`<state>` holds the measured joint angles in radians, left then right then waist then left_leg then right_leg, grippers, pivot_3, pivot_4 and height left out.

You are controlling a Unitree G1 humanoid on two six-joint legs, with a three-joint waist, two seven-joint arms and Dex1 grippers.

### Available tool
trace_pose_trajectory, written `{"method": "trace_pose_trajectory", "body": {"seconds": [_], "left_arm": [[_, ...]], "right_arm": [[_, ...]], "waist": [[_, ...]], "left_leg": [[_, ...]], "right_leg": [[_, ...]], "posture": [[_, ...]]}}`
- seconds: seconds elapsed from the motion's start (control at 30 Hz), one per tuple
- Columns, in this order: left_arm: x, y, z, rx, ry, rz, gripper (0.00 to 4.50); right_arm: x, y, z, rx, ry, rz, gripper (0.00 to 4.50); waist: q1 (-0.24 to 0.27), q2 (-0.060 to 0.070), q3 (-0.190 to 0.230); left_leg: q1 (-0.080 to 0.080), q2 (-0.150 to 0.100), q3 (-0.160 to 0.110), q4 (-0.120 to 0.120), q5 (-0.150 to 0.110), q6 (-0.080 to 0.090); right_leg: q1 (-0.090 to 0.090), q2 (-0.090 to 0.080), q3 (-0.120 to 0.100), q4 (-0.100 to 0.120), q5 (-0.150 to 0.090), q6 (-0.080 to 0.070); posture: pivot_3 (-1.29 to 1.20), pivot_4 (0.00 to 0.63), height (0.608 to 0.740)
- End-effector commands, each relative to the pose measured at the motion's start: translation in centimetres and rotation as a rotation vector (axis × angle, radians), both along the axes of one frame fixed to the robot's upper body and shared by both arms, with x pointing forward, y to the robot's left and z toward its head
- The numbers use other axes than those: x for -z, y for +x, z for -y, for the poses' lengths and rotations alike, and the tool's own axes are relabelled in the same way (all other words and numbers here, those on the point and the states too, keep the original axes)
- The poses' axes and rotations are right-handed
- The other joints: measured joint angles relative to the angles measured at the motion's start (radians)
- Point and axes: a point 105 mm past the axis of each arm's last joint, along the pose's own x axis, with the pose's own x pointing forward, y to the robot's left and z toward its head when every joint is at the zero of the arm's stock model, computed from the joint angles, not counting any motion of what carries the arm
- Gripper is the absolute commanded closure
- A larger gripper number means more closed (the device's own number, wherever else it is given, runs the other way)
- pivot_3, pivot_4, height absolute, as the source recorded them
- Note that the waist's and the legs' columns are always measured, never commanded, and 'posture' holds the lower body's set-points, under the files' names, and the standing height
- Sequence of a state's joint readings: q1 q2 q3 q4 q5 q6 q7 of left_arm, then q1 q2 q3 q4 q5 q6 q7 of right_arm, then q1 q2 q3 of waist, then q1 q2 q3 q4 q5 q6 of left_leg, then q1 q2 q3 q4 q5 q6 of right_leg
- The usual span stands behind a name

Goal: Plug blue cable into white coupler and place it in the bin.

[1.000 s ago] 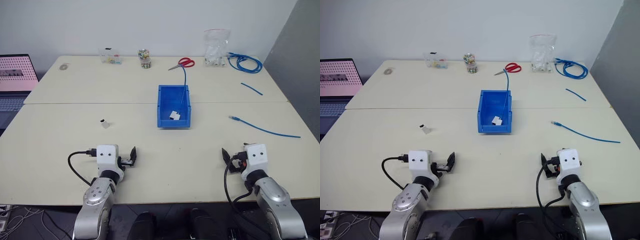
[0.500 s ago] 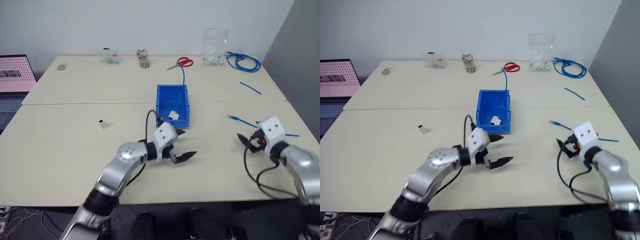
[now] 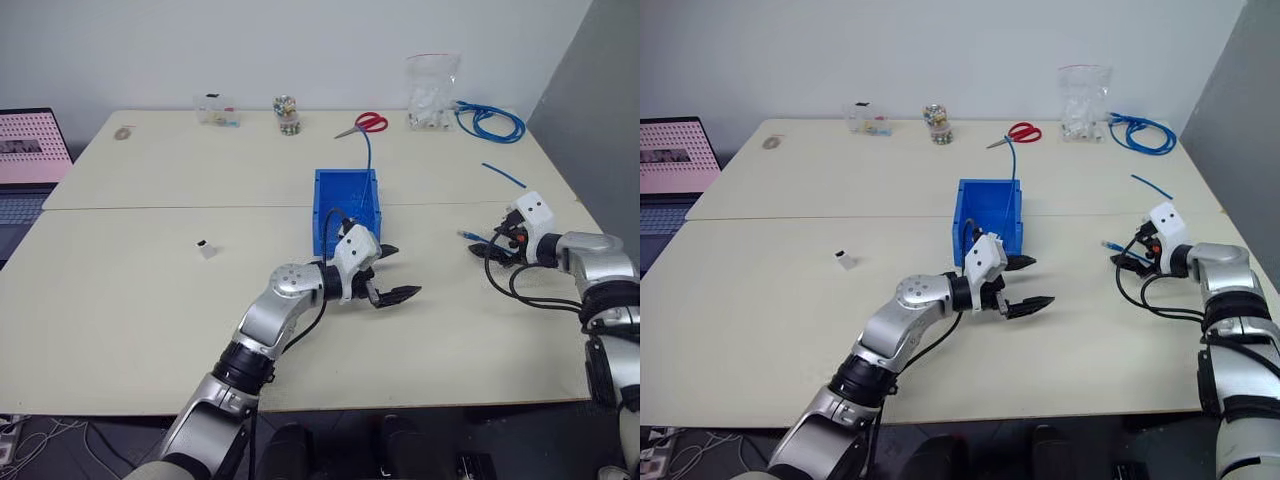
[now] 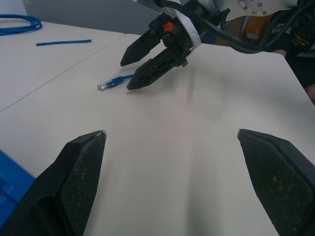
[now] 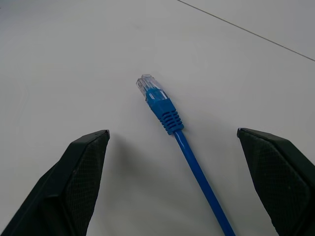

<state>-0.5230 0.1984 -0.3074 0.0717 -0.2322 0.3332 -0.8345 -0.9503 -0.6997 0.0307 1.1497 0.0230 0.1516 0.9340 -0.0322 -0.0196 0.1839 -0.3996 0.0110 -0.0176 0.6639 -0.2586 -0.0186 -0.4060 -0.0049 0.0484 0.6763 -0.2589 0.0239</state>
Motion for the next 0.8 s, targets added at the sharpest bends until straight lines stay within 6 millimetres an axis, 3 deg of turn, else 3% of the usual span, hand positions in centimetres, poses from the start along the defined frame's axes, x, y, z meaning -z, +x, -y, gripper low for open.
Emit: {"method": "trace_pose_trajectory", "body": {"seconds": [0.03, 0.17, 0.27, 0.7, 0.8], "left_arm": [[-1.7, -0.4, -0.2, -0.009, -0.056, 0.018, 0.0], [-2.0, -0.5, -0.4, -0.009, -0.062, 0.001, 0.0], [-2.1, -0.5, -0.4, -0.006, -0.059, -0.004, 0.0], [-2.5, -0.5, 0.1, 0.04, -0.051, -0.03, 0.0], [-2.7, -0.6, 0.2, 0.043, -0.06, -0.037, 0.0]], "right_arm": [[-0.7, 0.2, 0.7, 0.039, 0.023, 0.006, 0.08], [0.2, -0.3, 1.2, 0.063, 0.043, -0.051, 0.08], [0.6, -0.5, 1.6, 0.078, 0.025, -0.063, 0.56], [1.0, -0.6, 2.4, 0.117, -0.019, -0.06, 3.88], [1.0, -0.5, 2.3, 0.119, -0.02, -0.056, 4.44]], "waist": [[0.002, 0.0, 0.0], [0.002, 0.0, 0.0], [0.001, 0.0, 0.0], [0.0, 0.0, 0.0], [0.0, 0.0, 0.0]], "left_leg": [[0.0, 0.0, -0.001, 0.0, 0.0, 0.0], [0.0, -0.001, -0.002, 0.001, 0.0, 0.0], [0.001, 0.0, -0.002, 0.001, 0.0, 0.0], [0.001, 0.0, -0.003, 0.001, 0.0, 0.0], [0.001, 0.0, -0.003, 0.001, 0.0, 0.0]], "right_leg": [[0.0, 0.0, 0.0, 0.0, 0.0, 0.0], [0.0, 0.0, -0.002, 0.002, 0.0, 0.0], [0.001, 0.0, -0.001, 0.002, 0.0, 0.0], [0.001, 0.001, -0.002, 0.002, 0.0, 0.0], [0.001, 0.001, -0.001, 0.002, 0.0, 0.0]], "posture": [[0.0, 0.15, 0.74], [0.0, 0.15, 0.74], [0.0, 0.15, 0.74], [0.0, 0.15, 0.74], [0.0, 0.15, 0.74]]}}
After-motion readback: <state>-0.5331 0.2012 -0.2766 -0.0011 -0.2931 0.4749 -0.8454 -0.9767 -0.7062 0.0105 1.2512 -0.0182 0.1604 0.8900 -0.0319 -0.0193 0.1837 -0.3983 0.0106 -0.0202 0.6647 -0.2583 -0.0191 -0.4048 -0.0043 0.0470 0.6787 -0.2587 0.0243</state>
